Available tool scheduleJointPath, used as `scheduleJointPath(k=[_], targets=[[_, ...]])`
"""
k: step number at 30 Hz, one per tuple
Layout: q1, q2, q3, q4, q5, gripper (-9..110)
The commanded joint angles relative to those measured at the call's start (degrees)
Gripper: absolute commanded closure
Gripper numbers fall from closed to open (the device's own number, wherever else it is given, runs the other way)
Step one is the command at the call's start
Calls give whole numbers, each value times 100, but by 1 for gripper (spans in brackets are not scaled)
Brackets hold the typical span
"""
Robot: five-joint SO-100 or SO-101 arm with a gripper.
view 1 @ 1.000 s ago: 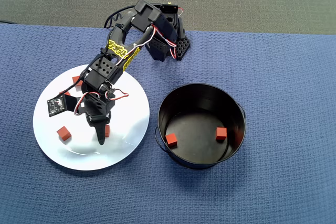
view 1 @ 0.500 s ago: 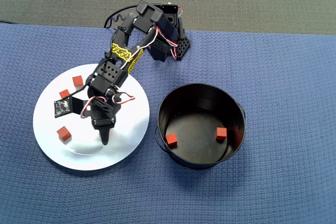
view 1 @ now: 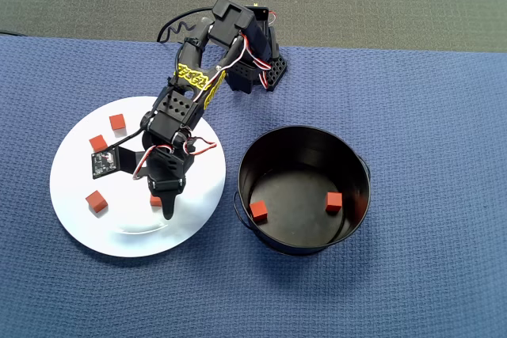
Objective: Pick up the red cubes from the white plate and place them in the black recipient
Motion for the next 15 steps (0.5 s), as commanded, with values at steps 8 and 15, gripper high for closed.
scheduleJointPath(k=[8, 15], targets=[[167, 123, -281, -79, -62, 79], [220, -9, -352, -114, -79, 81]])
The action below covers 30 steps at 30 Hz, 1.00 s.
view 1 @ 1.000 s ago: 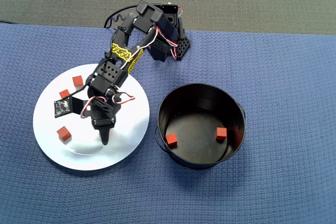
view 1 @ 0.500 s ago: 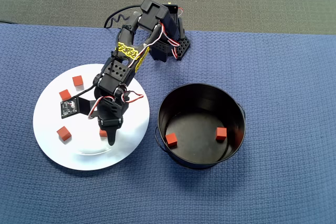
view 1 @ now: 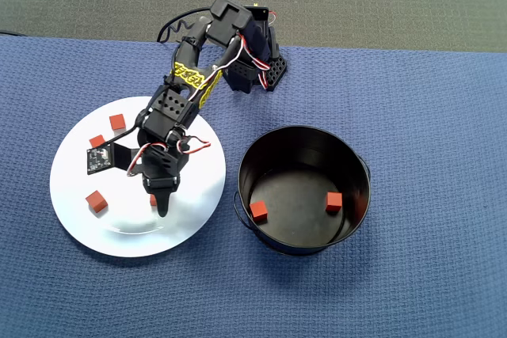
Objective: Pick up the red cubes from the white plate and place them in the black recipient
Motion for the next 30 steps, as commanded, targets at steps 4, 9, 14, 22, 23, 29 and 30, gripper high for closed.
scheduleJointPath(k=[4, 9, 14, 22, 23, 29, 30], targets=[[53, 18, -360, -132, -105, 81], [62, 26, -360, -149, -97, 85], [79, 35, -325, -246, -97, 102], [123, 70, -308, -316, -105, 102], [141, 158, -264, -325, -53, 102], [272, 1327, -519, 624, 483, 102], [308, 1538, -668, 896, 589, 102]])
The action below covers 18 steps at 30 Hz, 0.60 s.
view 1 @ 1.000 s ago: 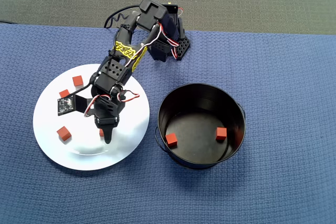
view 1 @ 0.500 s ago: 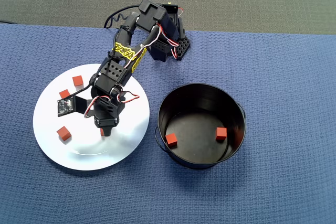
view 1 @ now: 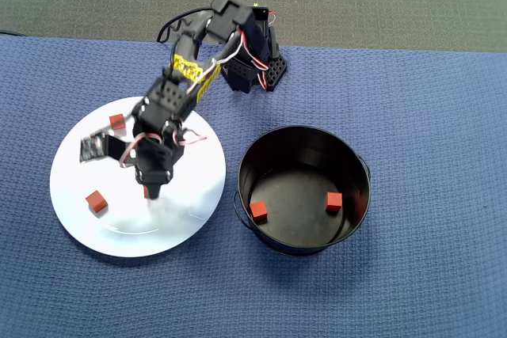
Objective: Pick up the red cubes from the white plate and place them in the black recipient
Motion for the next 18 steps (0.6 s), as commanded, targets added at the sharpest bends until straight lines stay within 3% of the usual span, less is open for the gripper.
scheduleJointPath(k=[1, 7, 13, 18], targets=[[114, 1239, -659, 888, 404, 102], [-299, 2751, -668, 1635, 949, 102], [-1881, 3507, -492, 2101, 1784, 102], [-3313, 3841, 246, 1767, 2549, 102]])
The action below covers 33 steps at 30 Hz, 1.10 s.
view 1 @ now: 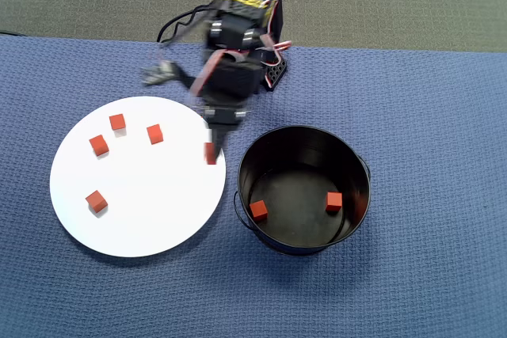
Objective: Pick up the red cubes from the white plate and place them in the black recipient
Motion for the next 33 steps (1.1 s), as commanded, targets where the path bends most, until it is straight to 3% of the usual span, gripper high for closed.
scheduleJointPath(k=[1, 5, 6, 8, 10, 16, 26, 33], targets=[[-1178, 457, 580, -360, 624, 102], [-1811, 369, 1512, -1037, 958, 102], [-1907, 308, 1661, -1151, 967, 96], [-2057, 167, 1749, -1143, 703, 61], [-1986, 167, 1723, -1090, 387, 55], [-870, 123, 967, -729, -510, 55], [2522, -1310, 88, -1107, -1600, 58], [3516, -2813, -747, -1397, -3164, 59]])
